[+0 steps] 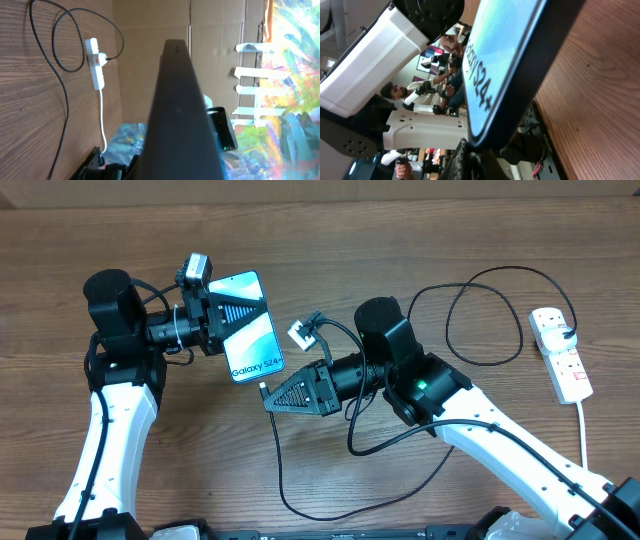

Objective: Plug charger to phone and switch on socket

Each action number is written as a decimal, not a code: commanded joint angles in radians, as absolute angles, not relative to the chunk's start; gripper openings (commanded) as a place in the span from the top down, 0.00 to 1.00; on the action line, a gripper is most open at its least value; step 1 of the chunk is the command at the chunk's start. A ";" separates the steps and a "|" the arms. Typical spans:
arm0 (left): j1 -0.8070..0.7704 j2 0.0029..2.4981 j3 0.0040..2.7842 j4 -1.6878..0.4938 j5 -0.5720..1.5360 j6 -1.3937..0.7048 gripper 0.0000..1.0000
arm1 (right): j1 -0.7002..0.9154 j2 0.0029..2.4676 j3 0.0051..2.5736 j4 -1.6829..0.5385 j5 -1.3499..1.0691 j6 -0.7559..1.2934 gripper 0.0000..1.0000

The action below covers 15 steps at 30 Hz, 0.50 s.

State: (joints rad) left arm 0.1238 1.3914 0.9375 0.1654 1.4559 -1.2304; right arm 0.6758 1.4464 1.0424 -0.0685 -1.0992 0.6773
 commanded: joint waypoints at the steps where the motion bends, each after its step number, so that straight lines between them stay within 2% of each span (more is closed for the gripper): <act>1: 0.112 1.382 0.944 0.174 1.488 -1.204 0.96 | 0.680 1.436 1.061 -0.059 -1.076 0.682 0.96; 15: 0.097 1.382 0.944 0.191 1.494 -1.203 0.96 | 0.680 1.436 1.061 -0.057 -1.053 0.694 0.96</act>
